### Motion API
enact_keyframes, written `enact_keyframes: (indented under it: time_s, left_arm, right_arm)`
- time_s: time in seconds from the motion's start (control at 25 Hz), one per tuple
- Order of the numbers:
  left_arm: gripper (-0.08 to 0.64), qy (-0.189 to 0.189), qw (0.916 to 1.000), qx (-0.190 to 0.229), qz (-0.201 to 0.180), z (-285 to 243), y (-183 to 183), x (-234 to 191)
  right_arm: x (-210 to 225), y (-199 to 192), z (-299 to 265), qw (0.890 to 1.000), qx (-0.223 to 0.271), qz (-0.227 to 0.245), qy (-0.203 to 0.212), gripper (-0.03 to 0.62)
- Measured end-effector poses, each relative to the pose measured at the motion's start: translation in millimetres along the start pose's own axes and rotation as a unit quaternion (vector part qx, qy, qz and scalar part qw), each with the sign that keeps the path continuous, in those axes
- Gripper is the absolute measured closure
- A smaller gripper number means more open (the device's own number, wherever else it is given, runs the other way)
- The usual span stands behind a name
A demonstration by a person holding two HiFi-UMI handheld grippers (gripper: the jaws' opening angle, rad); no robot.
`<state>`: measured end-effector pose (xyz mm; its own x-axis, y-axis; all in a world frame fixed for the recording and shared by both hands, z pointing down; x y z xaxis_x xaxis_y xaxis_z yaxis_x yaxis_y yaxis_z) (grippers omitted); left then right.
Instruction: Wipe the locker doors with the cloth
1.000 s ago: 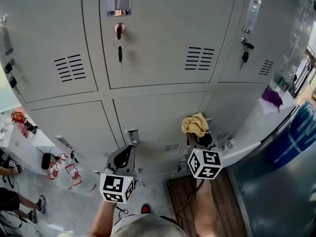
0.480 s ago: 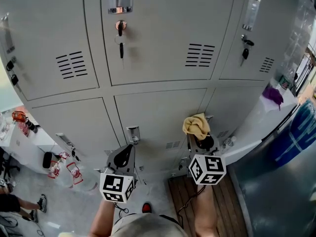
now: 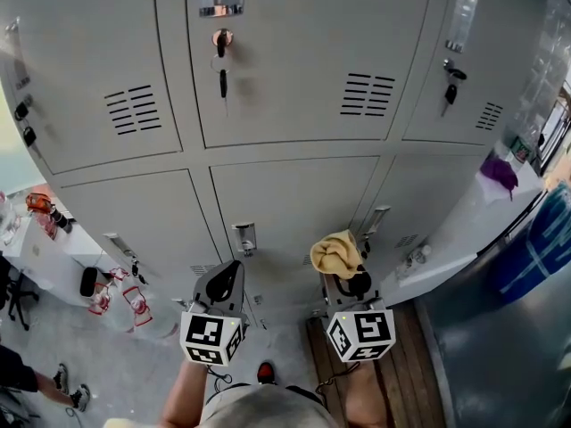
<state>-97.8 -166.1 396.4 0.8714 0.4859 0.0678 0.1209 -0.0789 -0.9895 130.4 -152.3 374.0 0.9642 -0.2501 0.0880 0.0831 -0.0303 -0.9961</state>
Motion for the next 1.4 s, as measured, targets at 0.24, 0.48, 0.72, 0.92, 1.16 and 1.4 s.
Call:
enact_keyframes:
  time_s: [0.24, 0.48, 0.72, 0.92, 1.16, 1.4]
  left_arm:
    - [0.537, 0.017, 0.9998, -0.012, 0.006, 7, -8, -6]
    - [0.537, 0.034, 0.9989, -0.027, 0.014, 12, -21, -14]
    - [0.537, 0.048, 0.9978, -0.04, 0.021, 15, -32, -24]
    - [0.537, 0.061, 0.9967, -0.047, 0.024, 17, -38, -34]
    - [0.537, 0.074, 0.9957, -0.051, 0.024, 20, -41, -43]
    - [0.537, 0.078, 0.9954, -0.051, 0.023, 18, -39, -46]
  right_arm:
    - [-25, -21, -11, 0.999, -0.027, -0.009, 0.039, 0.404]
    - [-54, -42, -27, 0.995, -0.05, -0.01, 0.081, 0.405]
    - [-75, -58, -48, 0.991, -0.071, -0.012, 0.113, 0.405]
    - [-88, -65, -65, 0.989, -0.075, -0.01, 0.128, 0.405]
    - [-95, -69, -84, 0.988, -0.076, 0.001, 0.136, 0.405]
    - [-95, -71, -90, 0.987, -0.075, 0.001, 0.139, 0.405]
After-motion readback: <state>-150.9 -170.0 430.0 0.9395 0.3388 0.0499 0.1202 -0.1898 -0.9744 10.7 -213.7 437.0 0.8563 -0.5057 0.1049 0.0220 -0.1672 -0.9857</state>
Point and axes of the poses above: the fingertips, and each gripper's own axes: z backward along the fingers, x to its right, y out of its top, the point moved 6 cm from there along z, backward along the fingers, and after that the axes turned 3 degrees about -z, right-handed, at the moved point
